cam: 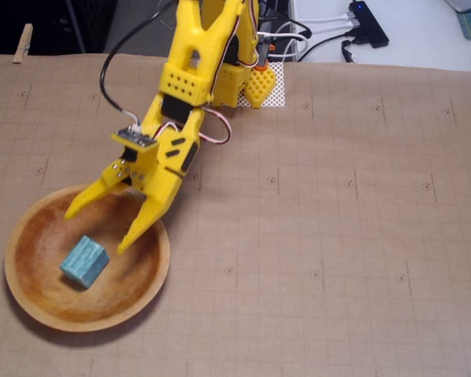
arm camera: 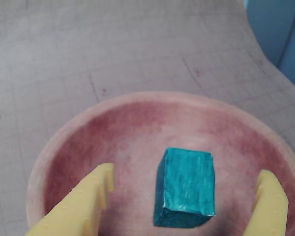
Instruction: Grasp a blue block and put it in the bowl.
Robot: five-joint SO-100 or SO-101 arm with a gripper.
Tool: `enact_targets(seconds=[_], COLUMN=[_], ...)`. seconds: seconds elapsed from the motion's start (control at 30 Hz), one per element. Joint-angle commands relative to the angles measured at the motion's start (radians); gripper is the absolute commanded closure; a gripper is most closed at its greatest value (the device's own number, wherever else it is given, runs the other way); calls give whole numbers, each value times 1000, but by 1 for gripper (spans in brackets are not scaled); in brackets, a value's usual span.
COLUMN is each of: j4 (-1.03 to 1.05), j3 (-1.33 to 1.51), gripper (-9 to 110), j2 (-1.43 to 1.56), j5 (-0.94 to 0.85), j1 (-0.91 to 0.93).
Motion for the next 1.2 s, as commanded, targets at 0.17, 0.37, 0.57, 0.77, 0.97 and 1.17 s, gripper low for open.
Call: enact_targets(seconds=[0.17, 0.37, 0.57, 0.77, 0.97, 1.17], j4=[304, 506, 614, 724, 868, 1062], j3=[-9, 0, 26, 94, 178, 262], gripper=[66, 66, 66, 71, 88, 98], j2=[411, 638, 828, 1005, 1252, 1514], j5=[5, 6, 6, 6, 5, 5], j1=[-63, -112, -224, -379, -419, -422])
